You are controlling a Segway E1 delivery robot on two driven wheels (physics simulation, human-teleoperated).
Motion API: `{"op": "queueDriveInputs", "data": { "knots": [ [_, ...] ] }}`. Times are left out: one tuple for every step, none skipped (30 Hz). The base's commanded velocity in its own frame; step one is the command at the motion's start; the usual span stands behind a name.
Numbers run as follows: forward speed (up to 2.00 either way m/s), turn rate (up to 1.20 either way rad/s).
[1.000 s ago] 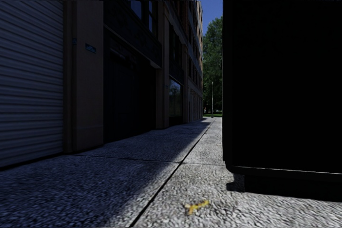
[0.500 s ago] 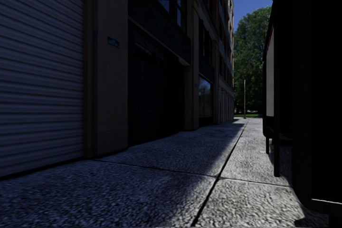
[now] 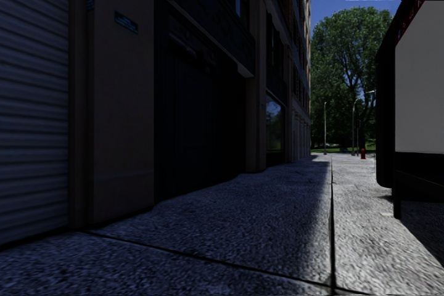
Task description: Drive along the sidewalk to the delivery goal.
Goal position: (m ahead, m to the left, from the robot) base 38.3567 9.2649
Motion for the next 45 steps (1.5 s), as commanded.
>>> {"op": "queueDriveInputs", "data": {
  "knots": [
    [2.0, -0.61],
    [2.0, -0.61],
    [2.0, -0.61],
    [2.0, -0.61],
    [2.0, -0.61],
    [2.0, -0.61],
    [2.0, -0.61],
    [2.0, -0.61],
    [2.0, -0.61],
    [2.0, -0.61],
    [2.0, -0.61],
    [2.0, -0.61],
    [2.0, -0.61],
    [2.0, -0.61],
    [2.0, -0.61],
    [2.0, -0.61],
    [2.0, -0.58],
    [2.0, -0.58],
    [2.0, -0.39],
    [2.0, -0.2],
    [2.0, -0.09],
    [2.0, -0.09],
    [2.0, -0.06],
    [2.0, -0.05],
    [2.0, -0.04],
    [2.0, -0.04],
    [2.0, -0.04],
    [2.0, -0.04],
    [2.0, -0.04],
    [2.0, -0.04],
    [2.0, -0.04],
    [2.0, -0.04],
    [2.0, -0.04],
    [2.0, -0.05],
    [2.0, -0.12],
    [2.0, -0.17],
    [2.0, -0.2],
    [2.0, -0.22],
    [2.0, -0.22],
    [2.0, -0.24],
    [2.0, -0.24],
    [2.0, -0.25],
    [2.0, -0.25],
    [2.0, -0.25],
    [2.0, -0.25]
  ]
}}
